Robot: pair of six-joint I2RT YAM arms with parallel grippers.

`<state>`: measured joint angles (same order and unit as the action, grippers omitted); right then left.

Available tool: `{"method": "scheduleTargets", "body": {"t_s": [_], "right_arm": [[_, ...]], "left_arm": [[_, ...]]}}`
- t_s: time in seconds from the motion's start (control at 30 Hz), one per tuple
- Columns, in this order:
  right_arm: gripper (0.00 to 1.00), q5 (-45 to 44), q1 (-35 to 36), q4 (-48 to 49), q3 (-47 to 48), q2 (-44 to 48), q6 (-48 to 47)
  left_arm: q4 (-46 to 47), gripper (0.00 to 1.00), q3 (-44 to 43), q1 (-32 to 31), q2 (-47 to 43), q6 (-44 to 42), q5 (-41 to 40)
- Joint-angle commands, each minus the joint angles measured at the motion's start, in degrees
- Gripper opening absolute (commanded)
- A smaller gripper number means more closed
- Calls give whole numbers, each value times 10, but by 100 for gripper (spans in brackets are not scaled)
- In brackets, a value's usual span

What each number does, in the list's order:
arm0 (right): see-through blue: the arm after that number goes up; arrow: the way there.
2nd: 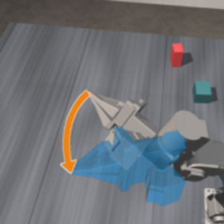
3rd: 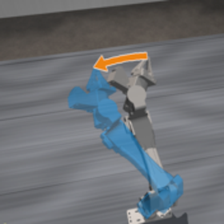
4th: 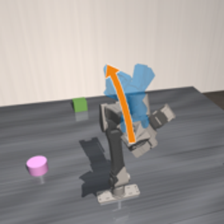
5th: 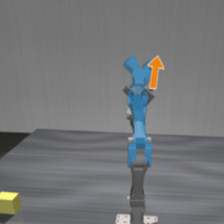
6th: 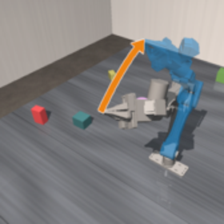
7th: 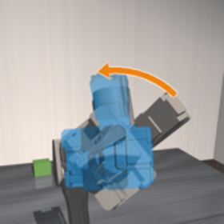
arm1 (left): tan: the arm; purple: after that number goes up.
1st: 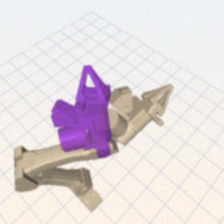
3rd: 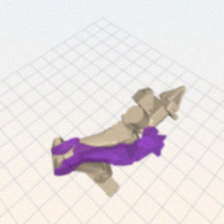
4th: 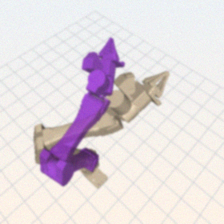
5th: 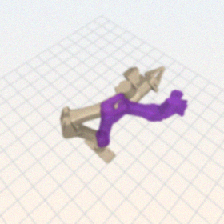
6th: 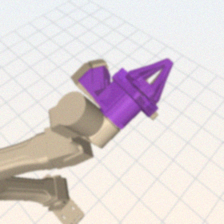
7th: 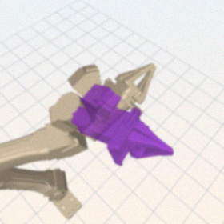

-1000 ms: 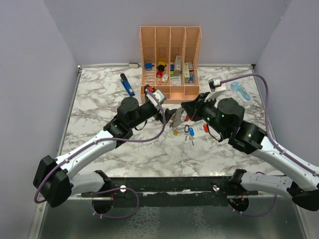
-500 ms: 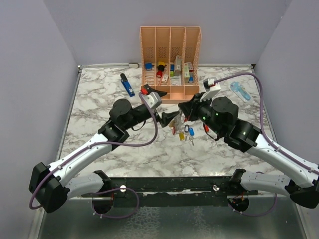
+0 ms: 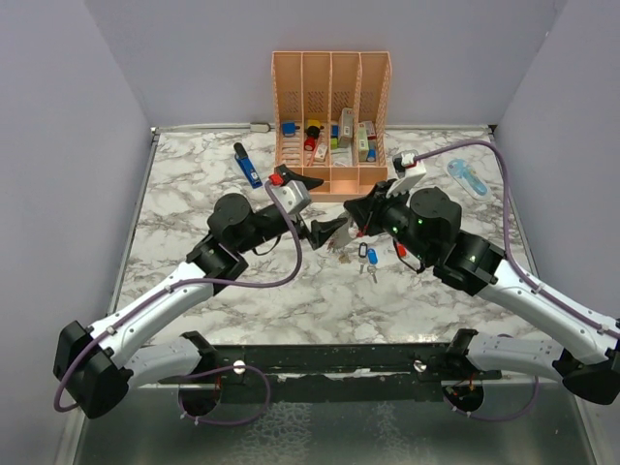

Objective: Put the keys on the keyring

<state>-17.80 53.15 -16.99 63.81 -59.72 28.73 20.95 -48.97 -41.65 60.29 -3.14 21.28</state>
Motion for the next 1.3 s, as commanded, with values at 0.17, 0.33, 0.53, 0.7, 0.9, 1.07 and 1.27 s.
{"method": "scheduleTargets", "body": {"t_s": [0.17, 0.33, 0.53, 0.7, 0.9, 1.07, 1.27], "right_arm": [[1, 19, 1, 39, 12, 7, 8], [1, 19, 1, 41, 10, 11, 9], [1, 28, 1, 50, 7, 8, 14], [1, 28, 1, 51, 3, 11, 18], [1, -40, 1, -70, 2, 26, 37], [1, -67, 1, -142, -55, 66, 95], [13, -46, 1, -244, -63, 30, 163]], "left_arm": [[64, 99, 24, 0, 37, 33, 55], [124, 99, 59, 0, 50, 49, 69], [189, 94, 88, 0, 66, 63, 76], [206, 85, 90, 0, 68, 65, 84], [100, 80, 76, 24, 38, 23, -11], [83, 77, 89, 61, 38, -18, -45], [91, 99, 106, 61, 95, 13, -8]]}}
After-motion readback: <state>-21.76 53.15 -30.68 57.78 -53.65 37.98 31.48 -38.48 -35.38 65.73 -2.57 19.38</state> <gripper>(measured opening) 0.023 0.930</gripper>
